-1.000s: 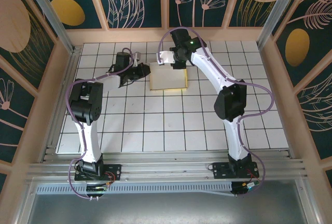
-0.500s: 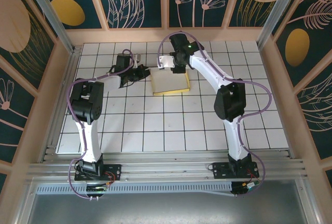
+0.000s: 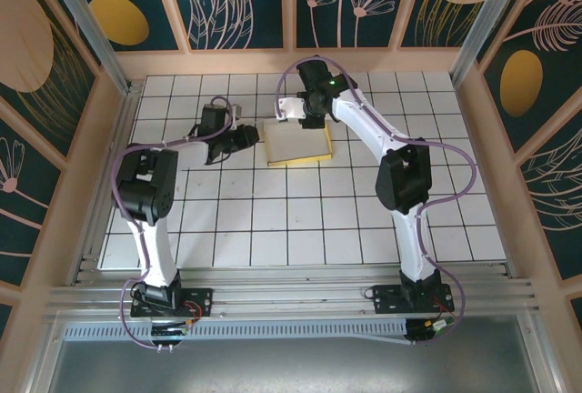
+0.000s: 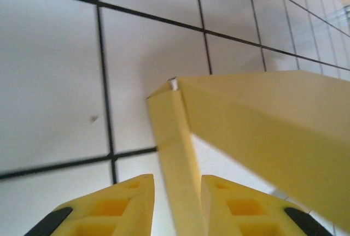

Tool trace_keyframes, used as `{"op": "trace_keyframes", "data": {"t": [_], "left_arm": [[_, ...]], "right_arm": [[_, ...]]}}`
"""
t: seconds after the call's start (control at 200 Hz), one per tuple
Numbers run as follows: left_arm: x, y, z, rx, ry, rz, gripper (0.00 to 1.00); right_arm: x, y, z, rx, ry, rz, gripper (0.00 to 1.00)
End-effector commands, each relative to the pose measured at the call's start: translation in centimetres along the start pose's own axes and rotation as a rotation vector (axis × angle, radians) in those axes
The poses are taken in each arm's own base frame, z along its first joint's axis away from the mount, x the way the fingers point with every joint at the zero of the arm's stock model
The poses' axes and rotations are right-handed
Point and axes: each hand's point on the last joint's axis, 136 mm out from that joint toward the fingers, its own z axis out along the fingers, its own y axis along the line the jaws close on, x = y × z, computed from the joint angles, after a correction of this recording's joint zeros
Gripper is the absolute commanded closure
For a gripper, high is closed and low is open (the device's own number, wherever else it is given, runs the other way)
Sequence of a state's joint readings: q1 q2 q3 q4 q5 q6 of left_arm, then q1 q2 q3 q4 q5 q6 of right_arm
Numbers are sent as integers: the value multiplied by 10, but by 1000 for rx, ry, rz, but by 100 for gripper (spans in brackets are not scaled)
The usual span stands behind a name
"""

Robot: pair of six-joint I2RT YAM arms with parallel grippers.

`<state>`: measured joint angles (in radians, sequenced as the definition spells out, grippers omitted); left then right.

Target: Fold the paper box

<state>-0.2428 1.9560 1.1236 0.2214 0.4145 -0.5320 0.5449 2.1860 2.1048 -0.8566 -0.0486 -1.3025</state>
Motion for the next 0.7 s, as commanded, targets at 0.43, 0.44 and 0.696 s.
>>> {"op": "trace_keyframes", "data": {"t": [0.43,0.44,0.696], "left_arm": [[-33,-21,-43,-22,-198,215,69],[-33,-21,-44,-21,-200,215,69],[-42,-30,-52,-2,-229,197,69]], "right_arm": [[-26,-12,-36,40,-111,-12,45],[-28,-12,-38,42,-117,-13,44],[-34,-25,-63,71,-244,52,45]]}}
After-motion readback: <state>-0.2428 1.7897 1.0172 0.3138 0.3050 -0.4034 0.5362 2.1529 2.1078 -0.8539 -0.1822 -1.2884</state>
